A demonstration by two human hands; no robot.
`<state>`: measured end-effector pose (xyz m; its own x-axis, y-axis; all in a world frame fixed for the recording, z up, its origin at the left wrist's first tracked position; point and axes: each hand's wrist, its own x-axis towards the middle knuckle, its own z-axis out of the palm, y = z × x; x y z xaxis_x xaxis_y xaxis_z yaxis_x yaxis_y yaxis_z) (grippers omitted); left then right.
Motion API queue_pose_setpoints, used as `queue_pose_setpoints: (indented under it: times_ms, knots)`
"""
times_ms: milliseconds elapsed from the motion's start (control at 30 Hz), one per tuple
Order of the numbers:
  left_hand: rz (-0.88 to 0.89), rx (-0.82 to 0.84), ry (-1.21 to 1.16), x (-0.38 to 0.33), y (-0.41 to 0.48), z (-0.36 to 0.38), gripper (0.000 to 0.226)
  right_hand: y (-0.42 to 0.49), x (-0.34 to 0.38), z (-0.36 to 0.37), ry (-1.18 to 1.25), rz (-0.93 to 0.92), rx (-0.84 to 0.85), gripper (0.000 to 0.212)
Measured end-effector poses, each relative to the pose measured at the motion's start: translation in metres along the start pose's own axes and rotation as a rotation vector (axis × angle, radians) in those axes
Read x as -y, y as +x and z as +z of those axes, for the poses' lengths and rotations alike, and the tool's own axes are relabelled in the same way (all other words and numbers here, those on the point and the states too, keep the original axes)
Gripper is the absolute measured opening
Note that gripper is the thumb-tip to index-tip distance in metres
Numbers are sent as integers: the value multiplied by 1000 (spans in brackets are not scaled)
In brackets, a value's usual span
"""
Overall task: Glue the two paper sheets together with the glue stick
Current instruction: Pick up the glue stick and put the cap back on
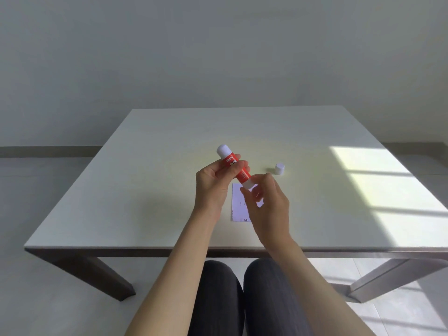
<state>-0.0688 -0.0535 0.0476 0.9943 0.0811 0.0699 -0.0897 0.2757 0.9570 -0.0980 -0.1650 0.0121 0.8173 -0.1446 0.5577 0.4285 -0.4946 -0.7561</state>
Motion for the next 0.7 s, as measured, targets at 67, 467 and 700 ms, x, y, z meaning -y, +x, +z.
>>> queue_pose_setpoints:
  times_ms: [67, 467, 700]
  knots:
    - [0, -10, 11, 0, 0, 0, 11, 1, -3, 0, 13, 37, 24, 23]
    - [-33, -101, 121, 2, 3, -3, 8, 5, 2, -3, 606, 413, 193, 15]
    - [49, -265, 362, 10, 2, 7, 35, -7, -10, 12, -550, -464, -198, 23]
